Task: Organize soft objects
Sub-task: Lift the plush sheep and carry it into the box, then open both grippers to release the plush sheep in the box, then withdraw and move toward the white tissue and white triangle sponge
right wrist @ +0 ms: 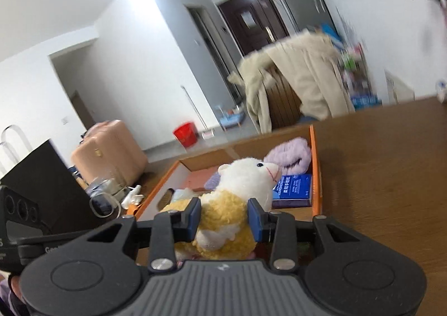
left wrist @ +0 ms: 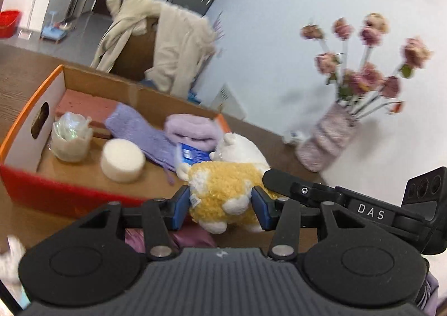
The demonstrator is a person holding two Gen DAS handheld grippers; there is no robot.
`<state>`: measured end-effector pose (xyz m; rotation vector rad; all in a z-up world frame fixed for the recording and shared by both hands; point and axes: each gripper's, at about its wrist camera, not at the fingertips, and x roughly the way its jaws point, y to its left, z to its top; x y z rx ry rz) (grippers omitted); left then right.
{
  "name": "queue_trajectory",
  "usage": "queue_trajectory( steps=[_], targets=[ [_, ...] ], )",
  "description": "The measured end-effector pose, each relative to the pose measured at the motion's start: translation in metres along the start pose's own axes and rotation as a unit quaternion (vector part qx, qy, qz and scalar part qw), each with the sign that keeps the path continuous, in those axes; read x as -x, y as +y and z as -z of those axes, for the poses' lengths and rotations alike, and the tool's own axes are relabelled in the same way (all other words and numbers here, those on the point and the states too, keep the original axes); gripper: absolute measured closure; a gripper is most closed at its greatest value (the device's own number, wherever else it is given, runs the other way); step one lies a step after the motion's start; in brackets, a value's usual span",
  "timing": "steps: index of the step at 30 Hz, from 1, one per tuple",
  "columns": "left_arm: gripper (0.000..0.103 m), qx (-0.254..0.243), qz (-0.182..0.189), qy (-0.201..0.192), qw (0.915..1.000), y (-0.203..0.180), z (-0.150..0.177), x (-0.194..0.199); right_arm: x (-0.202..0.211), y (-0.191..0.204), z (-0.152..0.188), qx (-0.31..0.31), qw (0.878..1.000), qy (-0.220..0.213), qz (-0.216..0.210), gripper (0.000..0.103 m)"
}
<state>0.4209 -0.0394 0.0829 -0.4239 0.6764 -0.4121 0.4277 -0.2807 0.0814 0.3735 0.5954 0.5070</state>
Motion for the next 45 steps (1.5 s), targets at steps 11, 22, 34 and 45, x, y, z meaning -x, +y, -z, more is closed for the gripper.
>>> queue_trajectory(
  steps=[11,22,34,45],
  targets=[
    [0.055,0.005,-0.009,0.058,0.9983,0.039,-0.024,-0.067,-0.075,-0.013,-0.024,-0.005,0.996,0.061,0.070,0.068],
    [0.064,-0.017,-0.014,0.095,0.9952,0.041,0.000,-0.107,-0.072,-0.010,-0.018,0.085,0.990,0.058,0.100,0.091],
    [0.044,-0.059,-0.066,0.000,0.9961,0.038,-0.009,0.002,-0.065,-0.025,-0.009,0.081,0.984,0.081,0.139,0.079],
    [0.018,-0.117,-0.163,-0.098,0.9748,0.001,0.031,0.136,0.053,0.028,-0.014,0.148,0.985,-0.025,0.090,0.061]
  ],
)
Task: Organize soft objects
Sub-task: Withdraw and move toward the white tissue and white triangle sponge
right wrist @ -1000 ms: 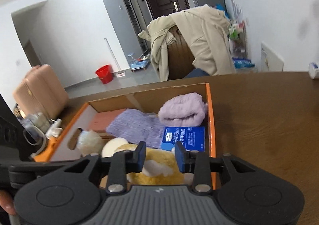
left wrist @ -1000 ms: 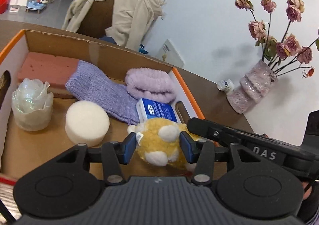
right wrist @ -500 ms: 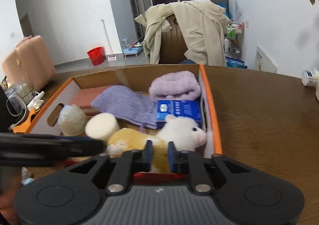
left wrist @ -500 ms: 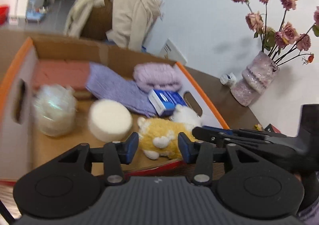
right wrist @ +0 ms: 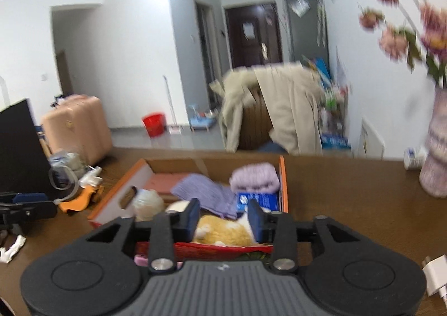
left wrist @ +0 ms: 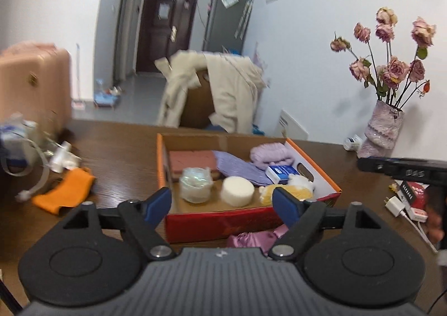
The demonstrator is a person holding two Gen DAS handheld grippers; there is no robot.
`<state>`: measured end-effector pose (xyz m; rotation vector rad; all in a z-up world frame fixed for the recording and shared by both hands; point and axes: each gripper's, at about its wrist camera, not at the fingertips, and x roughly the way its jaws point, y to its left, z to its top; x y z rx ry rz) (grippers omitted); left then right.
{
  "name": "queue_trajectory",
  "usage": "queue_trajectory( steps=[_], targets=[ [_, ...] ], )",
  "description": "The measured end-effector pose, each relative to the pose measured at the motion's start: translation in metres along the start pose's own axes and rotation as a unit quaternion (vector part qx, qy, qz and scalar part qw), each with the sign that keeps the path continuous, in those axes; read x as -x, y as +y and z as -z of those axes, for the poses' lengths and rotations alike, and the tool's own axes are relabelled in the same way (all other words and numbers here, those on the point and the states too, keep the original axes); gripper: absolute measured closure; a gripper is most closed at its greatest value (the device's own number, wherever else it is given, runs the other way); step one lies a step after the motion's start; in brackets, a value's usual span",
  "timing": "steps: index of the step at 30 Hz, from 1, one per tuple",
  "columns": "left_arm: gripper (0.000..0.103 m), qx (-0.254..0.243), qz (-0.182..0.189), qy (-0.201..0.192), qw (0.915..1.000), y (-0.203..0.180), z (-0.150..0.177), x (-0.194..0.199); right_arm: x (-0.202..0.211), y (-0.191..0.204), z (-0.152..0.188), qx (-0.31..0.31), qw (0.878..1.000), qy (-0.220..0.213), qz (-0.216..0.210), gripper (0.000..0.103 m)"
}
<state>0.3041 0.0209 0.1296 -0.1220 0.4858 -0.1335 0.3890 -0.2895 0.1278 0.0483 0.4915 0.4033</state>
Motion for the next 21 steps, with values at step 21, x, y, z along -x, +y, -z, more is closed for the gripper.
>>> queue_trajectory(
  steps=[21],
  targets=[
    [0.007,0.054,-0.058,-0.014,0.9967,-0.014,0.124,0.084,0.105,0.084,0.123,0.109,0.989,-0.039,-0.087,0.040]
  ],
)
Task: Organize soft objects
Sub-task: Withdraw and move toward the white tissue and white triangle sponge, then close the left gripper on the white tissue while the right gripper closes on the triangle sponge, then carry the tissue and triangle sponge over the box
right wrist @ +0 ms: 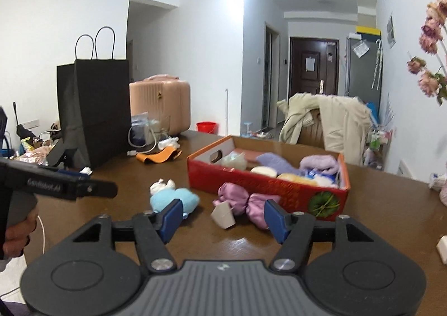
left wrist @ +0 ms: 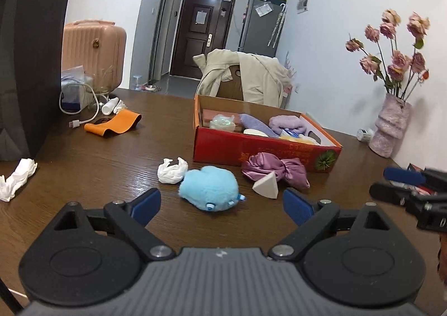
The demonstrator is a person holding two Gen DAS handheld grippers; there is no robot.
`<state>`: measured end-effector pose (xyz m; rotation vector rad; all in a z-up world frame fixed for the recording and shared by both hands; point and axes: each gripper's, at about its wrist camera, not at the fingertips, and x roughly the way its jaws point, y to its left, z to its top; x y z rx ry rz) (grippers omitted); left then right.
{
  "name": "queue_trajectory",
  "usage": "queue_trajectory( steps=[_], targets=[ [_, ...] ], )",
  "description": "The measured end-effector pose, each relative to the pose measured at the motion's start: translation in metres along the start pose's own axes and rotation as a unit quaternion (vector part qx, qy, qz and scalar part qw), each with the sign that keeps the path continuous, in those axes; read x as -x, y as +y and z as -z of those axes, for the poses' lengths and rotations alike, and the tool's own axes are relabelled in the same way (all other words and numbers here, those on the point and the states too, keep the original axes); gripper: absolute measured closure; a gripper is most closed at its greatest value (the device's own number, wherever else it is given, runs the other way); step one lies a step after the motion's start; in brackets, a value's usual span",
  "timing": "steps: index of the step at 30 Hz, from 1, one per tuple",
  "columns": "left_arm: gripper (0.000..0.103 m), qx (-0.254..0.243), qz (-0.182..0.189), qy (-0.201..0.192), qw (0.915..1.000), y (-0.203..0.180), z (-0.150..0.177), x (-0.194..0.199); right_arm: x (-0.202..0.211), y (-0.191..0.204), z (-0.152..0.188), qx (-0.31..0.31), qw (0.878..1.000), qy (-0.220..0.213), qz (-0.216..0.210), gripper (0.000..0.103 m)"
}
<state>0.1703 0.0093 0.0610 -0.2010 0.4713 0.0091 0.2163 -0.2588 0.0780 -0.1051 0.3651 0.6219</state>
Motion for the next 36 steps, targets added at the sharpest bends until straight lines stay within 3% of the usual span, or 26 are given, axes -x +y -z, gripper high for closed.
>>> queue_trajectory(
  steps=[5,14,18,20,22,28,36],
  targets=[
    [0.010,0.013,-0.017,0.013,0.9997,0.018,-0.008,-0.033,-0.033,0.002,0.011,-0.017,0.999,0.030,0.003,0.040],
    [0.043,0.050,-0.052,0.069,0.9950,0.059,-0.031,-0.142,-0.131,0.002,0.014,-0.030,0.996,0.085,0.023,0.050],
    [0.057,0.055,-0.034,0.096,0.9933,0.068,-0.028,-0.167,-0.162,0.002,0.014,-0.030,0.994,0.098,0.028,0.060],
    [0.071,0.057,-0.027,0.098,0.9932,0.071,-0.026,-0.171,-0.173,0.001,0.015,-0.032,0.994,0.106,0.024,0.065],
    [0.072,0.063,-0.020,0.097,0.9931,0.074,-0.025,-0.170,-0.181,0.002,0.017,-0.030,0.993,0.116,0.021,0.080],
    [0.076,0.065,-0.022,0.077,0.9946,0.071,-0.033,-0.154,-0.175,0.004,0.016,-0.023,0.993,0.119,0.013,0.084],
    [0.075,0.050,0.003,0.035,0.9981,0.043,-0.043,-0.100,-0.109,0.002,0.007,-0.034,0.997,0.075,0.000,0.084]
  ],
)
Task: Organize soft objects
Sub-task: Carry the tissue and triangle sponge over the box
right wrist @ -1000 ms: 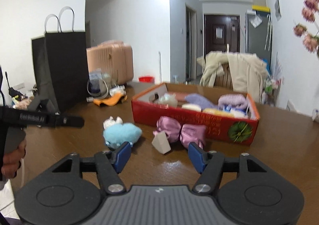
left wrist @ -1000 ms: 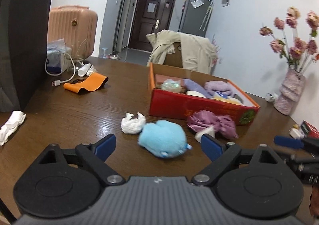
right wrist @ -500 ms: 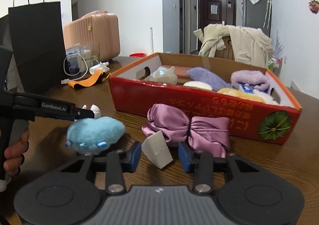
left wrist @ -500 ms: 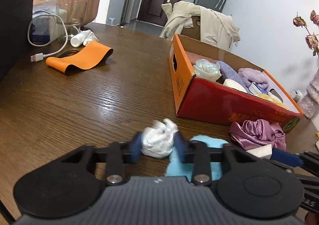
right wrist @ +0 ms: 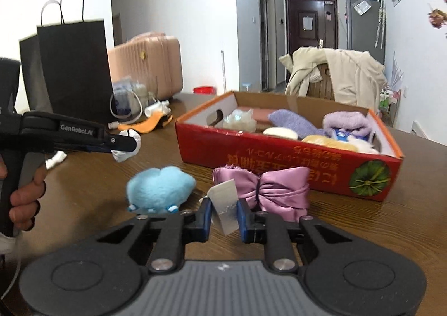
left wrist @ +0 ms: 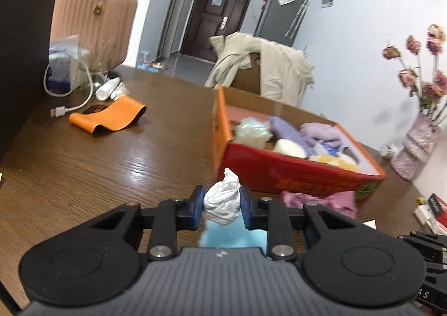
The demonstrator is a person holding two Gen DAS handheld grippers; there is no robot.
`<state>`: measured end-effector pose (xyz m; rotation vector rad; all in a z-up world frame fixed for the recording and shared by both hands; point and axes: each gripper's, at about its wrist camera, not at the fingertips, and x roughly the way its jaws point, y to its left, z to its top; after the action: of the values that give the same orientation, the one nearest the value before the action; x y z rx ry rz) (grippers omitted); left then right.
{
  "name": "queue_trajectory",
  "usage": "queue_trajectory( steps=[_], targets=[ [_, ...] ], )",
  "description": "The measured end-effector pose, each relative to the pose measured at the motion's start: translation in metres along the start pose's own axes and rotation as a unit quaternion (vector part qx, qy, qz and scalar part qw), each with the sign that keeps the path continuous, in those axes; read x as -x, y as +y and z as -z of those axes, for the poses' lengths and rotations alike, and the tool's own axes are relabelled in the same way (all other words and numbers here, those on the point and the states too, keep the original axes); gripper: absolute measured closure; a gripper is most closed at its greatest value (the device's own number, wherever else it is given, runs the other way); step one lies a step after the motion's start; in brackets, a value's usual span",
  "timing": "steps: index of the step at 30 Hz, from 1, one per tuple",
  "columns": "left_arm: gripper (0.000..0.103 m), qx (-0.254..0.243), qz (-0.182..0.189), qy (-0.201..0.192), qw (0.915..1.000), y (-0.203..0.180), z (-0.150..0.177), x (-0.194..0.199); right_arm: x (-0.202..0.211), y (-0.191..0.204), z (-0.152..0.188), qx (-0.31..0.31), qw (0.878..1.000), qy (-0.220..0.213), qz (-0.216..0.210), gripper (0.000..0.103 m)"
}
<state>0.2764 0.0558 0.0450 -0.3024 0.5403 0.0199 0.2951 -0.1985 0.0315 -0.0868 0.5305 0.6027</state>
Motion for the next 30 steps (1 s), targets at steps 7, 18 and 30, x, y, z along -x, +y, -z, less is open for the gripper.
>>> queue_trajectory(
  steps=[7,18,30],
  targets=[
    [0.075,-0.025,0.021,-0.011,0.9994,-0.035,0.002,0.014,0.035,-0.016,0.003,-0.017,0.999,-0.027,0.019,0.084],
    [0.075,-0.094,0.007,-0.018,0.9954,-0.070,-0.043,-0.049,0.017,-0.064,-0.053,-0.008,0.998,-0.058,0.014,0.084],
    [0.075,-0.129,-0.018,0.048,0.9903,-0.051,-0.059,-0.152,-0.183,-0.098,-0.147,-0.034,0.998,0.043,-0.044,0.084]
  ],
)
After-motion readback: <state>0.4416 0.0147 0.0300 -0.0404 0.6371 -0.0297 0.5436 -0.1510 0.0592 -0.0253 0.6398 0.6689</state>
